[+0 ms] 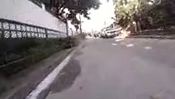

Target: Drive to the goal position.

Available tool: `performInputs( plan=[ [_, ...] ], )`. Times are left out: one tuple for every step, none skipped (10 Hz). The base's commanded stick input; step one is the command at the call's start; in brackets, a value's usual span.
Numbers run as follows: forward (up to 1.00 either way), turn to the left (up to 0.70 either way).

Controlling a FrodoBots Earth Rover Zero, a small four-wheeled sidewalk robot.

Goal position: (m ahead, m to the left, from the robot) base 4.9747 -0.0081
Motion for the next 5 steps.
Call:
performInputs(
  plan=[
    [1.00, 0.00],
    [1.00, 0.00],
    [1.00, 0.00],
    [1.00, 0.00],
    [1.00, 0.00]
  ],
)
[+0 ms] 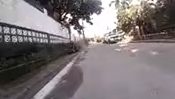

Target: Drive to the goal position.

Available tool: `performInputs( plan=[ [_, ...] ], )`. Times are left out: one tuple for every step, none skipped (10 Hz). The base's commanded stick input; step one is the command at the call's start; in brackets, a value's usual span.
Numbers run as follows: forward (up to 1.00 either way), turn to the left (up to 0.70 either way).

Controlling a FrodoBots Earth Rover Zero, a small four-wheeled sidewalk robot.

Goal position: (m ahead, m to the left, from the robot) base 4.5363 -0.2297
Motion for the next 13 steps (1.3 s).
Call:
performInputs(
  plan=[
    [1.00, 0.00],
    [1.00, 0.00],
    [1.00, 0.00],
    [1.00, 0.00],
    [1.00, 0.00],
    [1.00, -0.05],
    [1.00, -0.11],
    [1.00, -0.17],
    [1.00, -0.23],
    [1.00, -0.29],
    [1.00, -0.35],
    [1.00, -0.39],
    [1.00, -0.29]
  ],
)
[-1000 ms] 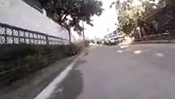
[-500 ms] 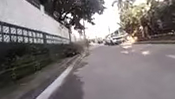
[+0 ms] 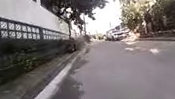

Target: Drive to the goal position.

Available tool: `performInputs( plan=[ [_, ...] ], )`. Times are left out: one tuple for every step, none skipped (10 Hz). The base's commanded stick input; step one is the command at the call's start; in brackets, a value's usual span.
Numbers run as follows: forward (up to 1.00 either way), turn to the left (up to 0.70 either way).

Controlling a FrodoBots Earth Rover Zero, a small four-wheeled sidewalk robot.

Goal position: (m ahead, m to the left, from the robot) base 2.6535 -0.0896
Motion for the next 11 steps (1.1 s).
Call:
performInputs(
  plan=[
    [1.00, -0.19],
    [1.00, -0.09],
    [1.00, 0.00],
    [1.00, 0.00],
    [1.00, 0.00],
    [1.00, 0.00],
    [1.00, 0.00],
    [1.00, 0.00],
    [1.00, 0.00],
    [1.00, 0.00],
    [1.00, 0.00]
  ],
)
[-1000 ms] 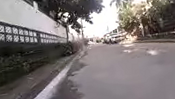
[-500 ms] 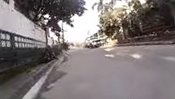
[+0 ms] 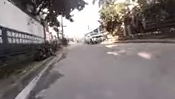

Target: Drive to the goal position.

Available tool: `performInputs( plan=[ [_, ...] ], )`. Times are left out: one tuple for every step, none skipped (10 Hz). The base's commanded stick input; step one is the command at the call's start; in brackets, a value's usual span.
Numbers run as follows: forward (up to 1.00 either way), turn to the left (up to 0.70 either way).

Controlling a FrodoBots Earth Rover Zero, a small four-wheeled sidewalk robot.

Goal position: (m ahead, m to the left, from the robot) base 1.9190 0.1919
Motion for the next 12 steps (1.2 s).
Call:
performInputs(
  plan=[
    [1.00, 0.02],
    [1.00, 0.04],
    [1.00, 0.06],
    [1.00, 0.07],
    [1.00, 0.09],
    [1.00, 0.09],
    [1.00, 0.08],
    [1.00, 0.07],
    [1.00, 0.06],
    [1.00, 0.04],
    [1.00, 0.03],
    [1.00, 0.02]
  ],
)
